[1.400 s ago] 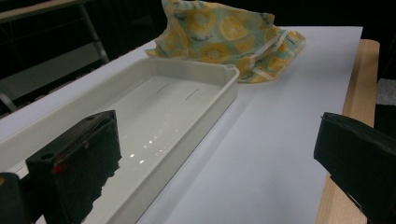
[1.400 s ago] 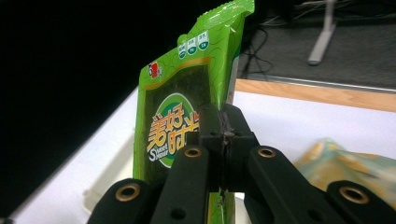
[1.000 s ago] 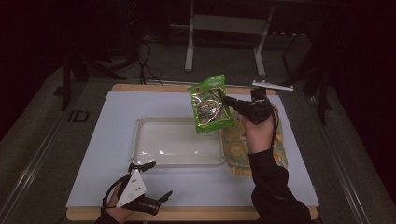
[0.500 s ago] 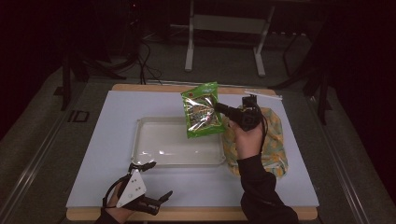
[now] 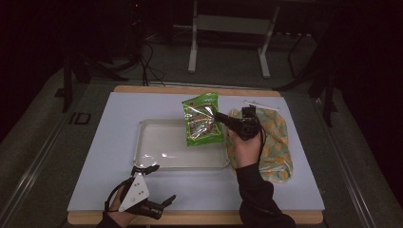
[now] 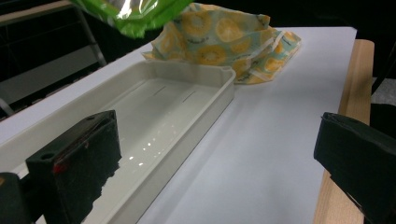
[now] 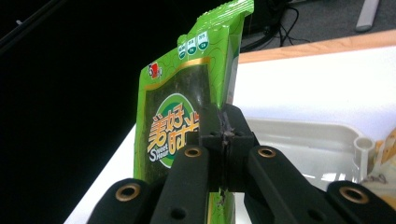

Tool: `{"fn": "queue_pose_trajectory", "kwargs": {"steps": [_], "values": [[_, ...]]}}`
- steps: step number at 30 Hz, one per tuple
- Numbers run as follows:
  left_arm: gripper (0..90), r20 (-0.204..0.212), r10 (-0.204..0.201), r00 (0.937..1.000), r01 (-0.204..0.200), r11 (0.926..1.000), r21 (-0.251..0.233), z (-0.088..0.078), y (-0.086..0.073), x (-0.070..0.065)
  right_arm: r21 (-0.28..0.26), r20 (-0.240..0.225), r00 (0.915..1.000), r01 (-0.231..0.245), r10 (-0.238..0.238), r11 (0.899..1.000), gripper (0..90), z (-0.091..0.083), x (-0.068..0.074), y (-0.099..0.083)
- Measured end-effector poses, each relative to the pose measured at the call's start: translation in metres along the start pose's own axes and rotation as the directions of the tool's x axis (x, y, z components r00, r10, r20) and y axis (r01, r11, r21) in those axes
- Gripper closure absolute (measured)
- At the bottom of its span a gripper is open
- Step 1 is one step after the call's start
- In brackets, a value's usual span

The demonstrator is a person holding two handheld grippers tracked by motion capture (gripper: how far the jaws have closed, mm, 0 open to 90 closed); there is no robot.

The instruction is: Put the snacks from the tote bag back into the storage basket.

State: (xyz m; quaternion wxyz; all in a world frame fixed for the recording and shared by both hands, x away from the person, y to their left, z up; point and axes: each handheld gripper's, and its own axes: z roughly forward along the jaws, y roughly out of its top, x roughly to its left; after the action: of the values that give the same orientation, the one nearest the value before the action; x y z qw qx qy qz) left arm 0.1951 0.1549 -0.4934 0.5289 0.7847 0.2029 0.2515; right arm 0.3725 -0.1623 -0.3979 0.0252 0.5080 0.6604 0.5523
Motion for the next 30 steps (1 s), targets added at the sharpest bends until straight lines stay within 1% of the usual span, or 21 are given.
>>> {"fn": "queue_pose_trajectory", "kwargs": {"steps": [7,11,17,21,24,30], "values": [[1.1,0.002,0.003,1.0,-0.003,1.0,0.001,0.0,0.001,-0.001,-0.009,0.014,0.9983,-0.056,0.056,0.998,88.9,0.007,-0.012,-0.015],[1.1,0.005,0.005,1.0,-0.005,1.0,0.0,0.0,0.001,-0.001,0.001,0.024,0.996,-0.086,0.086,0.996,89.0,0.013,-0.02,-0.026],[1.1,0.006,0.005,1.0,-0.005,1.0,0.001,0.0,0.001,-0.001,0.011,0.034,0.9926,-0.117,0.117,0.993,88.9,0.02,-0.026,-0.038],[1.1,0.006,0.005,1.0,-0.005,1.0,0.001,0.0,0.001,-0.001,0.029,0.044,0.9915,-0.124,0.122,0.992,88.9,0.027,-0.03,-0.048],[1.1,0.009,0.006,0.9999,-0.006,1.0,0.005,0.001,0.001,-0.001,0.046,0.043,0.9884,-0.147,0.146,0.988,88.9,0.032,-0.034,-0.055],[1.1,0.008,0.003,1.0,-0.003,1.0,0.003,0.001,0.001,-0.001,0.061,0.053,0.985,-0.167,0.164,0.984,88.9,0.035,-0.039,-0.065]]}}
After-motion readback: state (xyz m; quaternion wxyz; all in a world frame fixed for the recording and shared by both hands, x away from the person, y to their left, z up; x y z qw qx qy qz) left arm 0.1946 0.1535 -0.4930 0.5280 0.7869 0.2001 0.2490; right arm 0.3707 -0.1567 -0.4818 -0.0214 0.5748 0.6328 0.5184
